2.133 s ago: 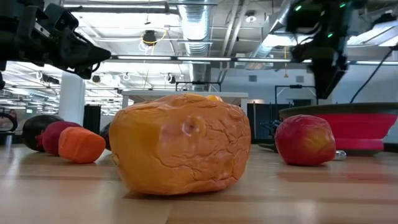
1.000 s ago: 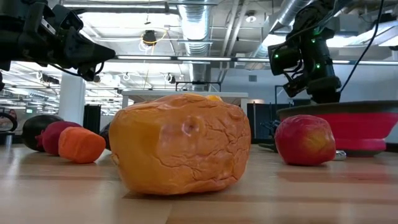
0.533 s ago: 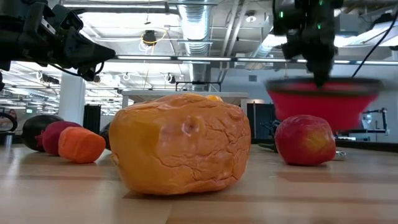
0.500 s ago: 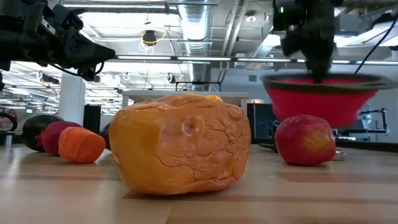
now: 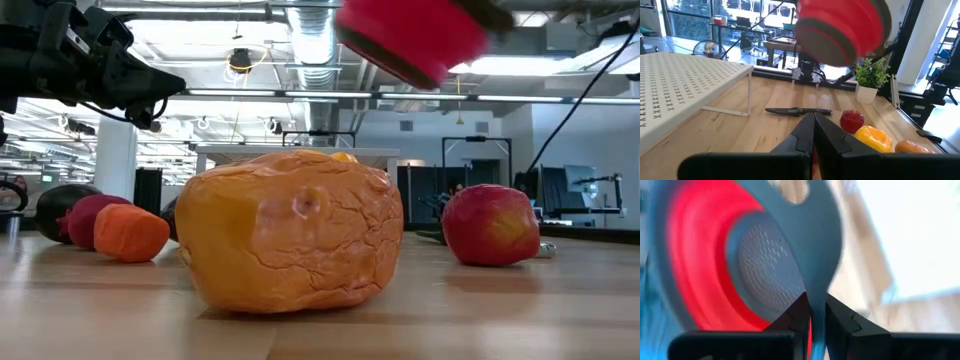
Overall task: Pick & Place Fruit
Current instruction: Put the strainer bowl on the shelf
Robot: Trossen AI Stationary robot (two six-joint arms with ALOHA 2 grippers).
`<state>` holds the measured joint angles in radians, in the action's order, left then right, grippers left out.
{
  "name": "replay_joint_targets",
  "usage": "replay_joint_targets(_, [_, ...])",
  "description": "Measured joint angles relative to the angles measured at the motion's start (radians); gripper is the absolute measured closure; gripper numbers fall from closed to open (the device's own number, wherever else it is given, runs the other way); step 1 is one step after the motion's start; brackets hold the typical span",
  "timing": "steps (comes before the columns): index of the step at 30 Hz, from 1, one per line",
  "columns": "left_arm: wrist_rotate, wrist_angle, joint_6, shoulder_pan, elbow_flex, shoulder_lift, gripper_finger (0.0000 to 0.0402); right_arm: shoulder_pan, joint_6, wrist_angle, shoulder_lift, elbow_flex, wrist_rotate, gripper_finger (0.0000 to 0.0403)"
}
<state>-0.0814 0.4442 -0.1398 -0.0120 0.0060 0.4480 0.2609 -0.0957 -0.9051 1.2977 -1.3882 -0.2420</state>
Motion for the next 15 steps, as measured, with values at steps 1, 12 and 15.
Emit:
replay_joint_targets(1, [0.0, 0.0, 0.0, 0.0, 0.0, 0.0, 0.0398, 0.021, -0.01, 0.044, 0.0, -0.003, 0.0, 0.0373])
replay_joint_targets(12, [0.0, 0.008, 0.0, 0.0, 0.0, 0.0, 0.0398, 0.407, -0.262, 0.259, 0.085, -0.005, -0.026, 0.0358])
replay_joint_targets(15, [0.0, 0.009, 0.0, 0.0, 0.0, 0.0, 0.0398, 0.502, -0.296, 0.259, 0.15, -0.003, -0.077, 0.0358])
